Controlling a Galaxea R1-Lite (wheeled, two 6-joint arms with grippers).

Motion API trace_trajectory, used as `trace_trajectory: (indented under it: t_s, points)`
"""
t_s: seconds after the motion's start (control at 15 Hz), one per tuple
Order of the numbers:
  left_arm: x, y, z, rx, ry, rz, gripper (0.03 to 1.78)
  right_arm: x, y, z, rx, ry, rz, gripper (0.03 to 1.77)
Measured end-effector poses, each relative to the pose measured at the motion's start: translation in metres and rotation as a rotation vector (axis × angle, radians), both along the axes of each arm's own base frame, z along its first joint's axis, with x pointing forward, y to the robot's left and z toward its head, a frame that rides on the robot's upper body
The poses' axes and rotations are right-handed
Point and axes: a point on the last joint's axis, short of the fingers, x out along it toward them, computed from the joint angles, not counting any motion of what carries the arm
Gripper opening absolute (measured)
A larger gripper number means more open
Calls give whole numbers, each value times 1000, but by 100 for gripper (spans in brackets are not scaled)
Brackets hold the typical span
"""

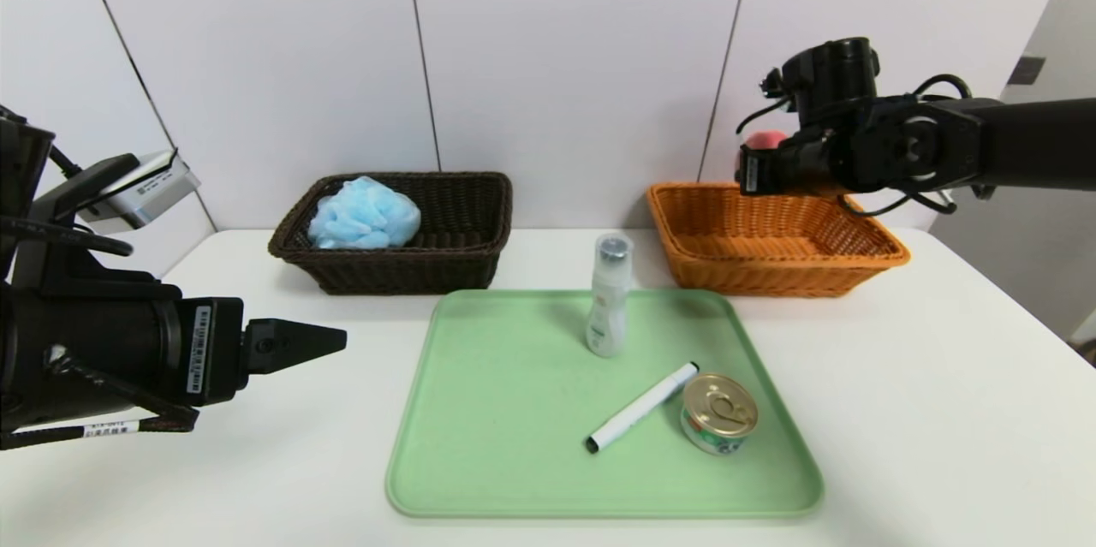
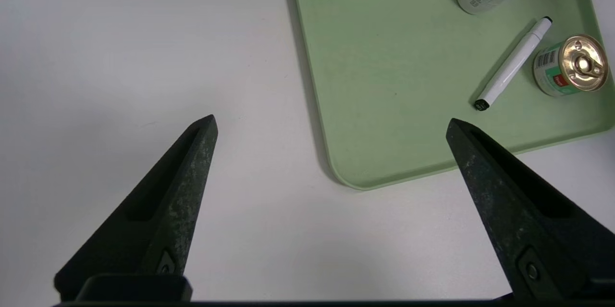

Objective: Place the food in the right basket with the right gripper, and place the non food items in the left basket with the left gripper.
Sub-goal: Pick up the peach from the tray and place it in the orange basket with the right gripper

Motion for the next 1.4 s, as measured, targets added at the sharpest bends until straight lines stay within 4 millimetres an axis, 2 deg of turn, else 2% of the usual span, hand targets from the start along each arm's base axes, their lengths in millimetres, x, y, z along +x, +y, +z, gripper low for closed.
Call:
trace_trajectory:
  t_s: [0.33, 0.73, 0.8, 1.07, 1.4]
  points:
    - [0, 0, 0, -2, 1, 2, 169, 24, 3, -24, -28, 160, 6, 100]
    - [-2, 1, 2, -6, -9, 1, 169, 40, 6, -58, -37, 284, 28, 100]
    - [-2, 1, 2, -8, -9, 2, 169, 42, 6, -62, -38, 291, 26, 106]
    - [-4, 2, 3, -10, -15, 0, 169, 43, 4, -65, -37, 294, 21, 133]
    - [-6, 2, 5, -14, -22, -1, 169, 33, 3, -49, -22, 294, 29, 151]
